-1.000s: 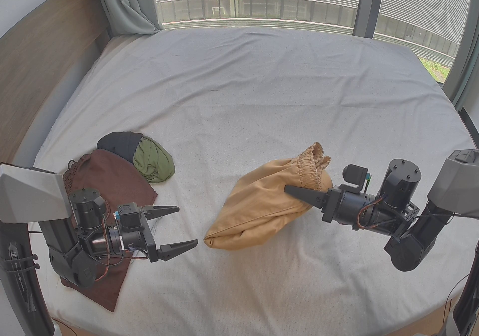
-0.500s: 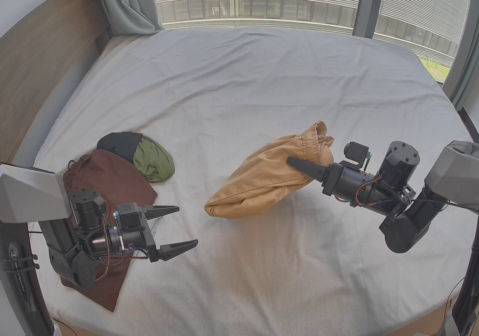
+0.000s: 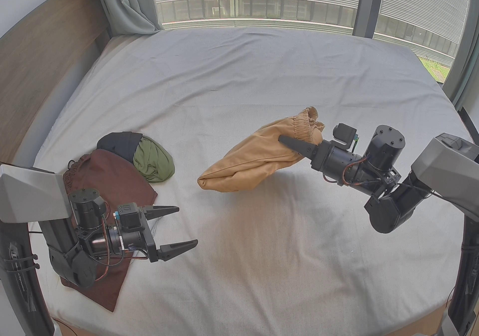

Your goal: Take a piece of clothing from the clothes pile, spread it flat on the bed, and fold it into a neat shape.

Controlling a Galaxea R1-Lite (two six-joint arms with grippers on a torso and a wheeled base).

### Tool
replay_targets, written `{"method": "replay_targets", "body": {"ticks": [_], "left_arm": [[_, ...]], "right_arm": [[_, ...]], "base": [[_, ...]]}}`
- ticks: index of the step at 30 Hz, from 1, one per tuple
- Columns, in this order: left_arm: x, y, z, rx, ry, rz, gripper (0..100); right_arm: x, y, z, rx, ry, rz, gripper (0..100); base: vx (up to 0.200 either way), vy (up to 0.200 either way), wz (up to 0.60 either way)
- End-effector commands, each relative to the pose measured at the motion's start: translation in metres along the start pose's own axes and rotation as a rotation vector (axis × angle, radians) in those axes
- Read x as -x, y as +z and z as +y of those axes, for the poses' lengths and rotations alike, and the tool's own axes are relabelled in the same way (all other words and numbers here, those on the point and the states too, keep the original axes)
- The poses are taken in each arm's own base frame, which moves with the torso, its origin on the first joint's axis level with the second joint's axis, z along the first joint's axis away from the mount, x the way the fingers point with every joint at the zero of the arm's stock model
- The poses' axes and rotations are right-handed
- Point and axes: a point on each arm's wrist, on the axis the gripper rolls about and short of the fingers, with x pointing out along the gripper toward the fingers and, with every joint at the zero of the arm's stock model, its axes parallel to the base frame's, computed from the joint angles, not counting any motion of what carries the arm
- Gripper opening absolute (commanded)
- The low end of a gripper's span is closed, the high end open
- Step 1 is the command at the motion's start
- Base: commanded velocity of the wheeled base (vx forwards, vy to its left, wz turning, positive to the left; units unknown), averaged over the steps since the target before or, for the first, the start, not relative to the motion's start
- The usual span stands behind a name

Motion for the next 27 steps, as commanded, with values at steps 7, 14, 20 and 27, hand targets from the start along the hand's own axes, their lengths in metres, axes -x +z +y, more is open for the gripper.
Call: {"method": "replay_targets", "body": {"ticks": [7,14,20,27], "left_arm": [[0.000,-0.001,0.000,0.003,0.000,0.002,100],[0.000,-0.002,0.000,0.004,0.000,0.003,100],[0.000,-0.002,0.000,0.007,0.000,0.005,100],[0.000,-0.003,0.000,0.010,-0.001,0.008,100]], "right_arm": [[-0.031,0.017,-0.033,-0.027,-0.035,0.005,0],[-0.046,0.024,-0.048,-0.026,-0.040,-0.001,0],[-0.048,0.015,-0.060,-0.053,-0.064,0.014,0],[-0.045,0.006,-0.070,-0.073,-0.088,0.030,0]], "base": [[0.000,0.000,0.00],[0.000,0.000,0.00],[0.000,0.000,0.00],[0.000,0.000,0.00]]}}
